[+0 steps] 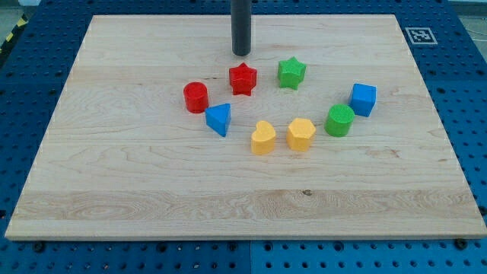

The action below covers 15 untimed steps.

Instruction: Move the yellow hexagon close to the left side of the green circle

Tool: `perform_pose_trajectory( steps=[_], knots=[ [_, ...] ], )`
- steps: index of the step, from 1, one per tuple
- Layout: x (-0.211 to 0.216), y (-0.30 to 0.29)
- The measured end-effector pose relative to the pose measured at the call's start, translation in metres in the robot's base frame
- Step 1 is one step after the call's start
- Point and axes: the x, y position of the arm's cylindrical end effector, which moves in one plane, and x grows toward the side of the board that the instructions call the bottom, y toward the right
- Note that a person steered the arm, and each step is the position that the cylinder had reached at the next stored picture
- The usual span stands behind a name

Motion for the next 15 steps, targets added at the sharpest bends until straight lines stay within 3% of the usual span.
perform_pose_trajectory(
  steps=[1, 3, 5, 6, 7, 9, 11, 13, 15],
  knots=[
    [-0.002, 0.001],
    [-0.016, 0.119],
    [0.071, 0.274],
    [0.132, 0.302],
    [0.186, 0.286],
    [0.24, 0.198],
    [0.249, 0.122],
    [0.228, 0.057],
    [0.217, 0.082]
  ],
)
